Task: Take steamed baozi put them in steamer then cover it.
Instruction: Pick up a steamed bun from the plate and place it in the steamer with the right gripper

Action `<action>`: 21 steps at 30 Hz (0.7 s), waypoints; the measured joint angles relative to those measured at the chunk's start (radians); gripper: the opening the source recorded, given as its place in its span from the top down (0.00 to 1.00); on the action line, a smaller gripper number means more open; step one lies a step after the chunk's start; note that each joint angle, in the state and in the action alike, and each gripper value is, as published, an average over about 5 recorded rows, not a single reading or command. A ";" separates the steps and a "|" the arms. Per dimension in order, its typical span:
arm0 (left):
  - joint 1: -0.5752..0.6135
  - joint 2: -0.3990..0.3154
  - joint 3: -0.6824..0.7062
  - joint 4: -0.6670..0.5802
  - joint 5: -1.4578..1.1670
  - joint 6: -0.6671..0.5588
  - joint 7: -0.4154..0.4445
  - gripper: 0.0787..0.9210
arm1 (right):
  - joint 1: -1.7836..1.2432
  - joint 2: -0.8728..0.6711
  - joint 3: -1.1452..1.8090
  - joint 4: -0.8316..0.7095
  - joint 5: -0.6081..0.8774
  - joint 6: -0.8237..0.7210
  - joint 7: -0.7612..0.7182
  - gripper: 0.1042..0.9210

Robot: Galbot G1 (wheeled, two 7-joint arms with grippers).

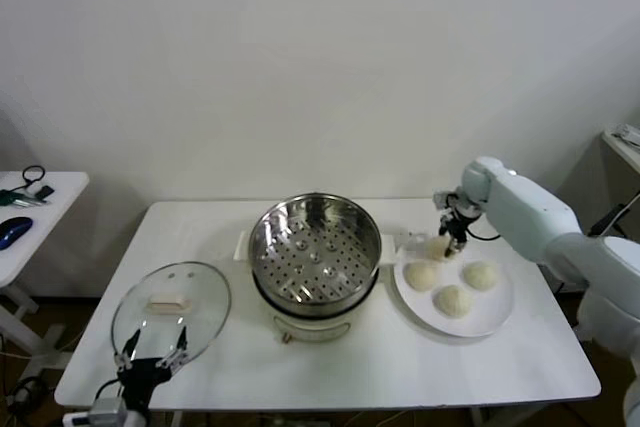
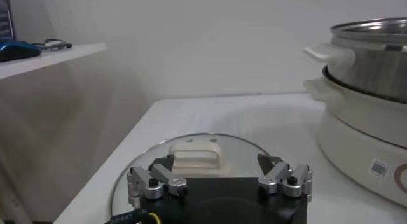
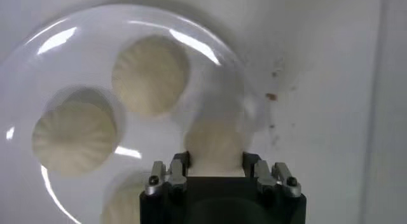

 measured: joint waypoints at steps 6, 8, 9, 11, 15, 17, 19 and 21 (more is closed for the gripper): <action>0.001 -0.004 0.009 -0.007 0.010 0.002 0.000 0.12 | 0.231 0.015 -0.160 0.168 0.072 0.114 -0.015 0.42; 0.005 -0.003 0.012 -0.008 0.015 0.002 -0.001 0.12 | 0.302 0.026 -0.206 0.249 0.094 0.148 -0.011 0.42; 0.007 -0.002 0.013 -0.009 0.018 0.001 -0.001 0.12 | 0.332 0.033 -0.226 0.292 0.104 0.164 -0.007 0.42; 0.010 0.000 0.015 -0.011 0.022 0.000 -0.002 0.12 | 0.383 0.047 -0.260 0.382 0.116 0.195 0.006 0.42; 0.012 0.001 0.019 -0.016 0.026 0.000 -0.004 0.12 | 0.440 0.080 -0.305 0.527 0.116 0.247 0.038 0.42; 0.012 -0.001 0.022 -0.019 0.029 0.000 -0.005 0.12 | 0.449 0.098 -0.321 0.575 0.102 0.269 0.057 0.42; 0.013 -0.004 0.026 -0.022 0.035 -0.001 -0.006 0.12 | 0.448 0.115 -0.333 0.607 0.079 0.291 0.075 0.42; 0.016 -0.007 0.031 -0.024 0.041 -0.003 -0.008 0.12 | 0.439 0.130 -0.340 0.624 0.050 0.310 0.092 0.42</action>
